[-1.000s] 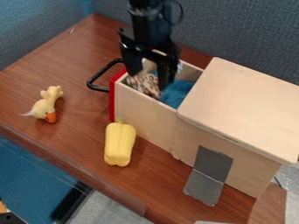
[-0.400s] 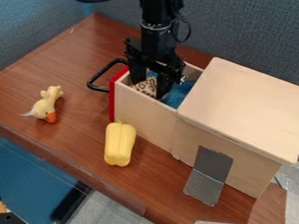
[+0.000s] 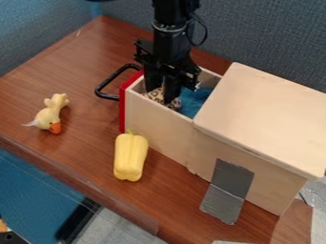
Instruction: Take the thing out of the drawer and put it on the left side of the table
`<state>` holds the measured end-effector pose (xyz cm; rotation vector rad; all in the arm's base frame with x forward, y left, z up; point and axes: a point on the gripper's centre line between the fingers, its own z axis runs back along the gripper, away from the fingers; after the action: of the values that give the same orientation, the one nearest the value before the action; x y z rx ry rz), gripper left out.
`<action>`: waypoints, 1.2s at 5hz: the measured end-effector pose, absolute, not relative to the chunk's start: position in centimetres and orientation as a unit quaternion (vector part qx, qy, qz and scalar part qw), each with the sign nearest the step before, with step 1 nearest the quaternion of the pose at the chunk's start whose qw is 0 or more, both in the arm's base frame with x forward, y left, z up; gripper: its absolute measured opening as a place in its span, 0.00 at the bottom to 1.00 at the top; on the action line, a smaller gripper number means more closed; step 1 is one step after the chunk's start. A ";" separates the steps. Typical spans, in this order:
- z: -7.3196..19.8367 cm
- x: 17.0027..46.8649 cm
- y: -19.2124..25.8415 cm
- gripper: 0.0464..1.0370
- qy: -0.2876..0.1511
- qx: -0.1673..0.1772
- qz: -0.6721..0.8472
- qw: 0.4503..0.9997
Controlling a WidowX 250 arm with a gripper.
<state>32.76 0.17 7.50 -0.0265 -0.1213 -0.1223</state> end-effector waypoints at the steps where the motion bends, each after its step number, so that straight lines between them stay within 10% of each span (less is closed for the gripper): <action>1: 10.0 33.8 0.4 0.30 -0.083 -0.024 -0.063 0.994; 4: 18.2 36.1 8.9 0.29 -0.172 0.003 0.058 0.983; 6: 14.2 36.0 16.4 0.29 -0.155 0.017 0.147 0.977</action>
<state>36.02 16.41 14.23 0.0344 -0.3124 0.2960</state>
